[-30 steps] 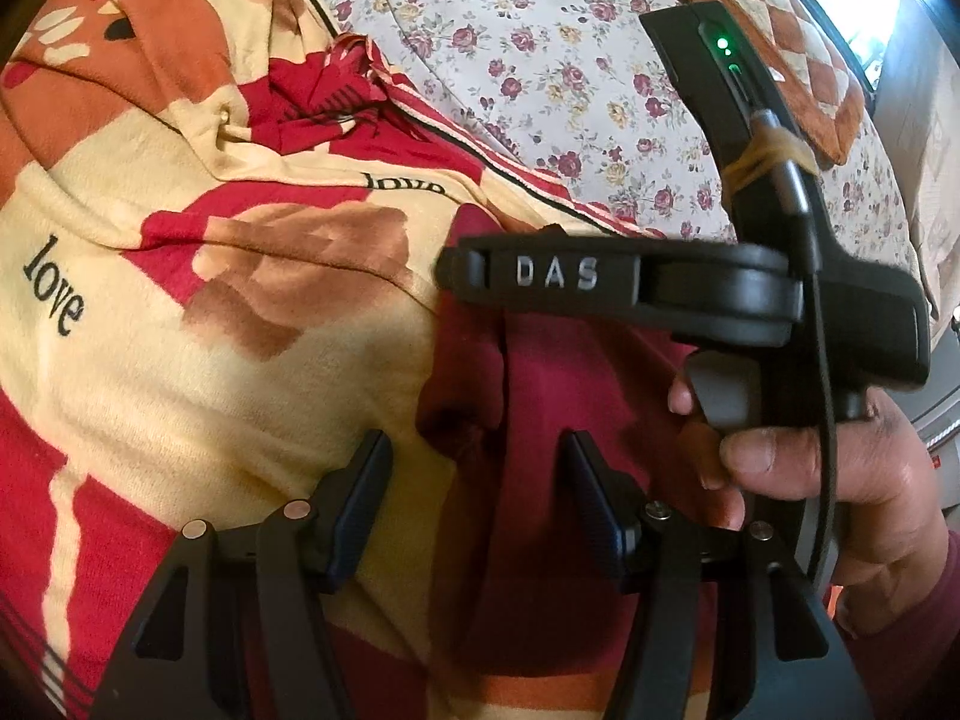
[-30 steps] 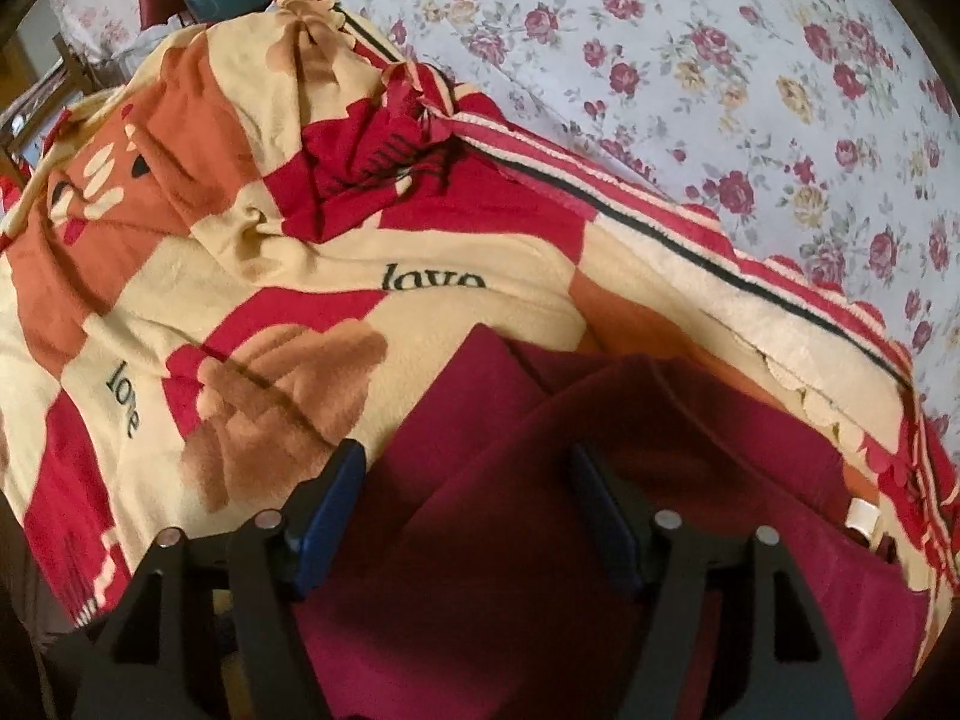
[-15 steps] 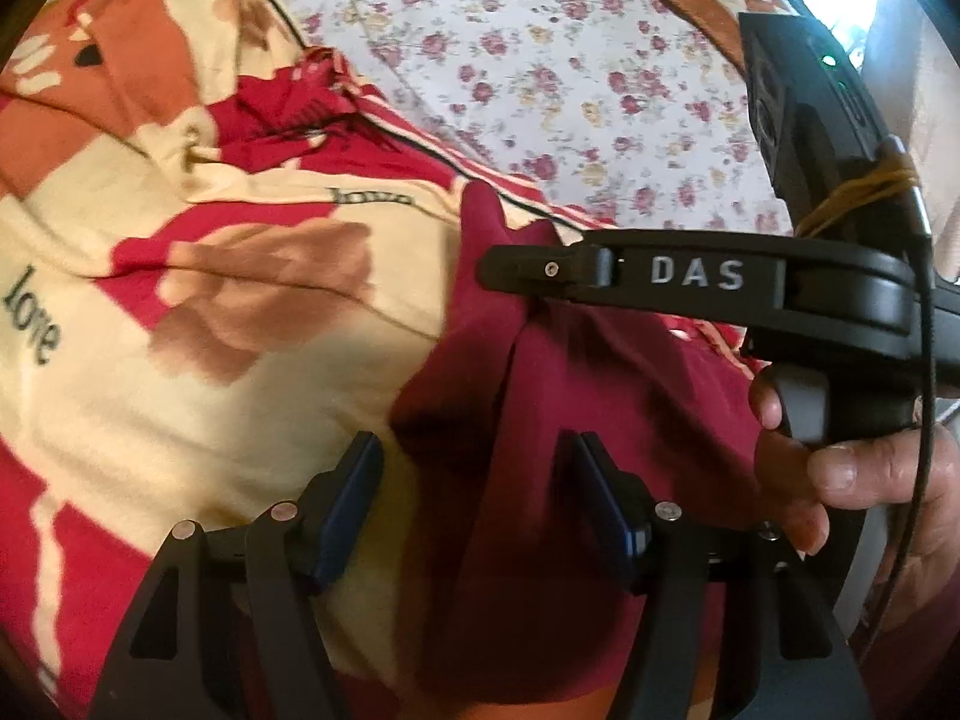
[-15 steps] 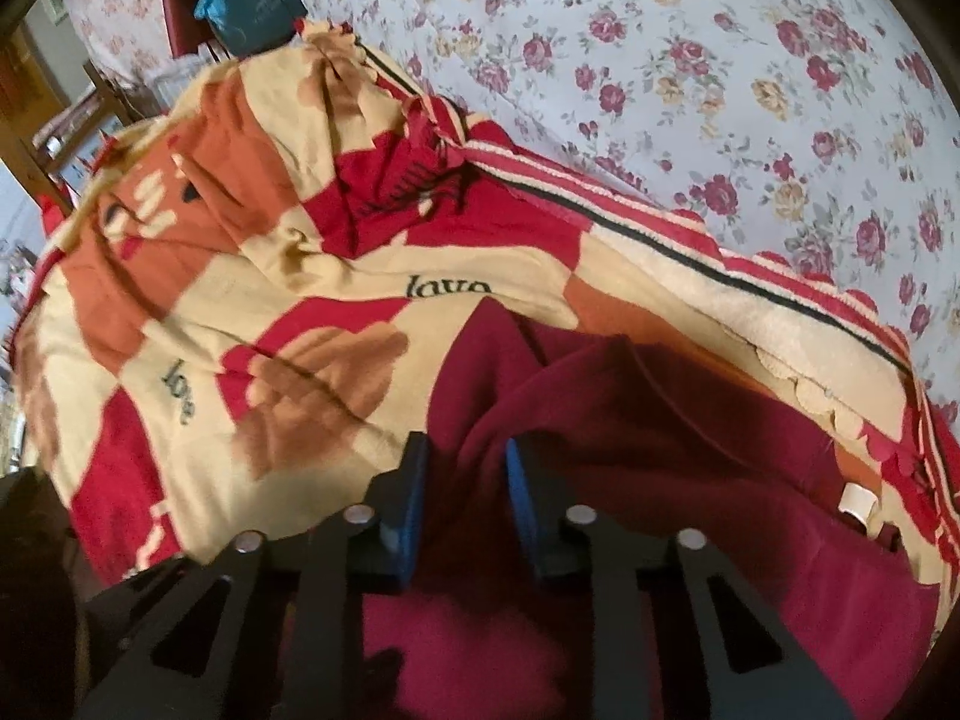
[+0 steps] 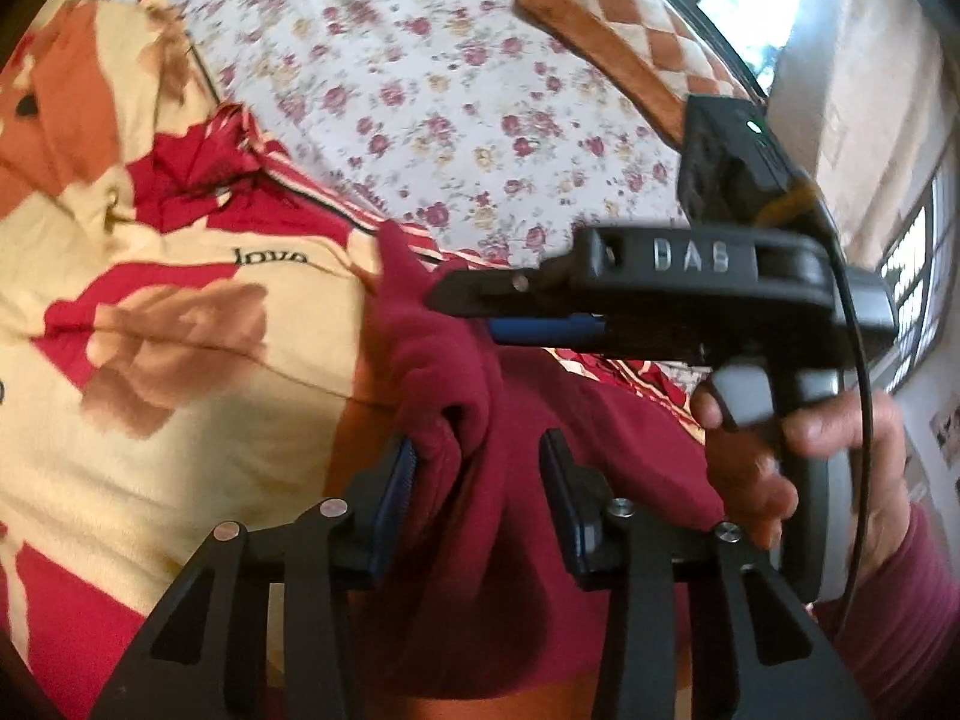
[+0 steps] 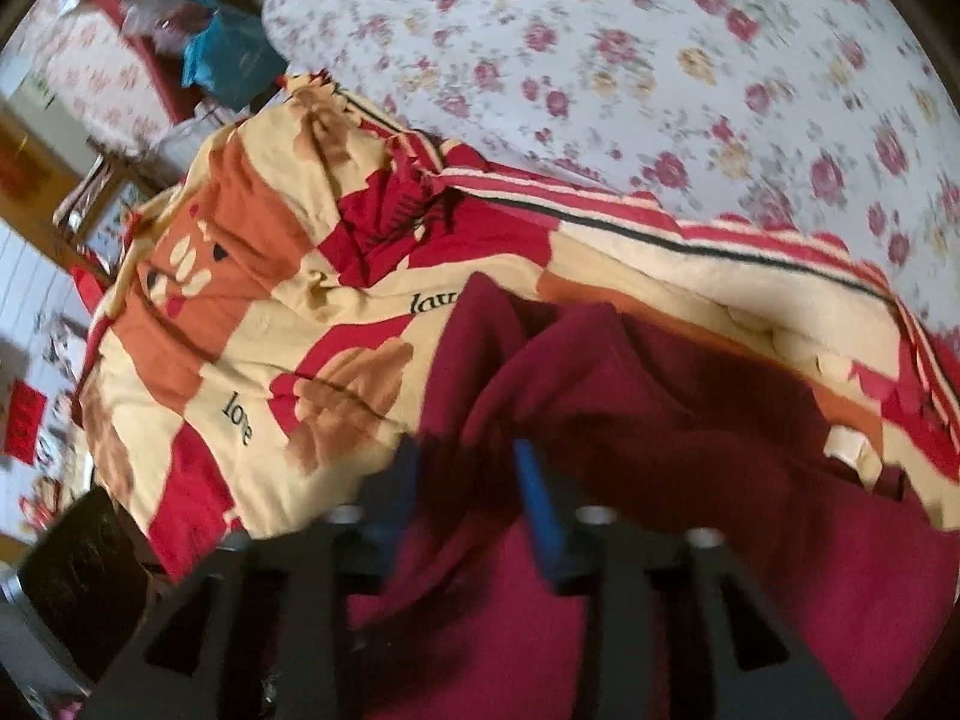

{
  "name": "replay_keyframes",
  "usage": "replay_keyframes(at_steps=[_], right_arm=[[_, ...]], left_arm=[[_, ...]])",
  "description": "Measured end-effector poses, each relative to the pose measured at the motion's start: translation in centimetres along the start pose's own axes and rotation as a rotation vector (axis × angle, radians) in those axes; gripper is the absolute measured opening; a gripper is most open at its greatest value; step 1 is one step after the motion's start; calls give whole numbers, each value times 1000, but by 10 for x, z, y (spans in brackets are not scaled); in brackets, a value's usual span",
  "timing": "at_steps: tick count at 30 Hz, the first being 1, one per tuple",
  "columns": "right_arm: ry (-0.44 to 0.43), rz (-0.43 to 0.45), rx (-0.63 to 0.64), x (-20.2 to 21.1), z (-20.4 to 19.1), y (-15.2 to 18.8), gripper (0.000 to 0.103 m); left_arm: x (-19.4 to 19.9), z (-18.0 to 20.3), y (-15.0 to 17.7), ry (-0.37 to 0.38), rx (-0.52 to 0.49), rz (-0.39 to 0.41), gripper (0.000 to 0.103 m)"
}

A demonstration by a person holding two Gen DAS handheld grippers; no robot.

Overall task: Fold small clothes
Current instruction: 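Grasp the folded sweater edge with the left tool and lift it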

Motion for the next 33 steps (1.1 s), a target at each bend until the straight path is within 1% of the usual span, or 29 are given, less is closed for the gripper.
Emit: replay_keyframes(at_steps=[1,3,6,9,12,15,17,18,19,20,21,22,24,27,30,33], right_arm=[[7,-6,-10,0,1,0,68],[34,-7,-23,-1,4,-2,69],[53,-22,-38,-10,4,-6,73],[54,-52,-42,-23,-3,-11,75],[69,-74,-13,-36,-16,-17,77],[130,-95,27,-50,-24,-20,76],[168,-87,55,-54,-24,-19,60],[179,-68,60,-52,-23,-19,42],[180,-34,65,-47,-20,-17,35],[161,-12,64,-42,-17,-16,32],[148,-1,59,-38,-14,-15,27],[136,11,53,-33,-11,-13,25],[123,26,52,-25,-7,-12,24],[105,42,44,-12,-2,-10,23],[89,52,39,-5,1,-7,23],[74,50,19,-4,5,-4,23]], left_arm=[[-1,1,0,-4,-9,-6,21],[-1,2,1,-3,-8,-10,21],[-2,0,-1,-1,4,-12,21],[-2,0,0,-3,-1,-16,21],[-3,2,1,-2,-10,-21,21],[-4,1,2,-5,-9,-29,21],[-4,0,2,-15,-7,-36,21],[-5,-1,2,-23,-6,-41,21],[-6,-2,2,-32,4,-50,21],[-6,-4,2,-40,12,-55,21],[-7,-7,1,-59,27,-67,24],[-7,-10,1,-69,39,-73,28],[-5,-15,1,-83,70,-70,33],[-3,-22,1,-105,99,-55,41],[-6,-22,3,-105,108,-69,42],[-11,-17,5,-121,76,-85,42]])
Point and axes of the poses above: each gripper's, at about its wrist camera, not at the fingertips, and x roughly against the way its jaws point, z to its right, y to its underside, the point moved 3 cm from there along -x, roughly the way its jaws point, and after that the axes turned 9 degrees about y, right-handed, at the moved point
